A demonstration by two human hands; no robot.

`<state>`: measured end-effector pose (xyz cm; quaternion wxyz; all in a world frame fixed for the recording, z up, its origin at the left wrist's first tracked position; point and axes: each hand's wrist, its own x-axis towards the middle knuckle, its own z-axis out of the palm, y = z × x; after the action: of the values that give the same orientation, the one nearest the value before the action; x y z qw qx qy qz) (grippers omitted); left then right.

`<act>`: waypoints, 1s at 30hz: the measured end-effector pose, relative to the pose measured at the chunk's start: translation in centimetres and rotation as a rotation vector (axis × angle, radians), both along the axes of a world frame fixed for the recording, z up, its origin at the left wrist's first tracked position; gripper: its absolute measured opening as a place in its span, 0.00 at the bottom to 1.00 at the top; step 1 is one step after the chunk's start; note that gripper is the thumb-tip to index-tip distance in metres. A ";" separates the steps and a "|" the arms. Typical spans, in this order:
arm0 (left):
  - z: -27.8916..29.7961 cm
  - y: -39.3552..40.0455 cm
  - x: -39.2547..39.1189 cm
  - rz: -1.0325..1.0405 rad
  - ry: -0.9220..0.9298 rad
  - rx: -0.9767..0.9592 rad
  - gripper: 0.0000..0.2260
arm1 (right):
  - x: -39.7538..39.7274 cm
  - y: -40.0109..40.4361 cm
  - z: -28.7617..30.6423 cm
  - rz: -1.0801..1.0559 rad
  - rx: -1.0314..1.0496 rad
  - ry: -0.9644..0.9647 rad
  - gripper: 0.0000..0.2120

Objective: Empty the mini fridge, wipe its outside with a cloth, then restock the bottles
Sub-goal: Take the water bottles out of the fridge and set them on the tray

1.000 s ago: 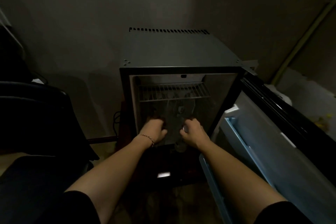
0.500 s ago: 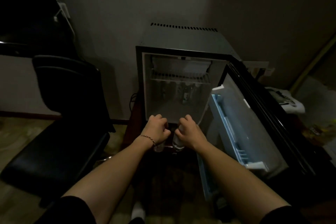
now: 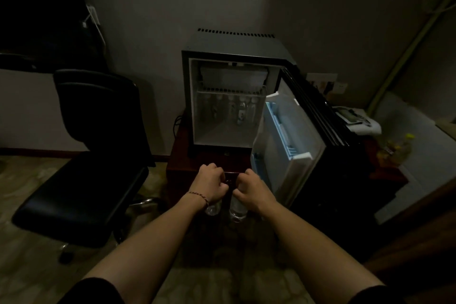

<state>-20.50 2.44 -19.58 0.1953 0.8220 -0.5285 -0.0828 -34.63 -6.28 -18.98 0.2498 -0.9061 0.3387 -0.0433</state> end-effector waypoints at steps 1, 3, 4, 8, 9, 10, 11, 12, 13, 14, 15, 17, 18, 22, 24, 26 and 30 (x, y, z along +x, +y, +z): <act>0.0 0.7 -0.8 -0.009 0.004 -0.012 0.09 | -0.7 0.8 0.0 -0.012 0.001 0.000 0.07; -0.1 2.2 -2.2 -0.033 0.013 -0.021 0.09 | -2.0 2.3 -0.1 -0.027 0.006 0.002 0.07; -0.2 2.9 -2.9 -0.042 0.019 -0.021 0.09 | -2.7 3.0 -0.2 -0.032 0.008 0.003 0.07; -0.8 5.5 -4.7 -0.080 0.043 -0.005 0.09 | -5.1 5.8 -0.3 -0.101 0.003 0.001 0.06; -1.1 5.9 -5.1 -0.086 0.048 -0.001 0.10 | -5.9 6.4 -0.3 -0.114 0.005 0.007 0.06; -1.2 6.3 -5.6 -0.090 0.051 -0.004 0.10 | -6.5 6.9 -0.3 -0.119 0.007 0.013 0.06; -1.3 6.6 -6.1 -0.096 0.051 -0.010 0.10 | -7.2 7.2 -0.3 -0.122 0.012 0.019 0.06; -1.4 6.9 -6.7 -0.106 0.052 -0.014 0.09 | -7.9 7.4 -0.4 -0.129 0.019 0.028 0.07; -1.6 7.1 -7.4 -0.117 0.047 -0.014 0.09 | -8.7 7.6 -0.5 -0.144 0.030 0.037 0.08; -1.8 7.3 -8.2 -0.130 0.046 -0.008 0.09 | -9.4 7.7 -0.7 -0.161 0.040 0.045 0.09; -1.9 7.2 -8.9 -0.141 0.045 -0.003 0.09 | -10.2 7.7 -0.9 -0.175 0.047 0.049 0.09; -1.9 7.0 -10.5 -0.162 0.042 -0.005 0.09 | -11.8 7.7 -1.4 -0.191 0.045 0.058 0.10; -1.8 6.7 -11.2 -0.167 0.049 -0.007 0.09 | -12.7 7.6 -1.6 -0.198 0.046 0.060 0.11; -1.5 4.8 -15.2 -0.229 0.071 -0.007 0.09 | -16.5 6.2 -1.6 -0.239 0.054 0.052 0.10; -1.6 3.7 -17.3 -0.276 0.077 -0.002 0.11 | -18.6 5.0 -1.5 -0.248 0.086 0.033 0.07; -1.6 2.5 -19.5 -0.311 0.068 0.018 0.12 | -20.6 3.7 -1.4 -0.246 0.080 0.044 0.08; -2.1 -0.2 -24.2 -0.327 0.027 0.107 0.12 | -24.6 0.7 -1.3 -0.254 0.025 0.064 0.08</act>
<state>-44.74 2.29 -21.64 0.1423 0.7330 -0.6474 -0.1528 -59.21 -5.53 -20.31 0.2428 -0.8537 0.4589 -0.0414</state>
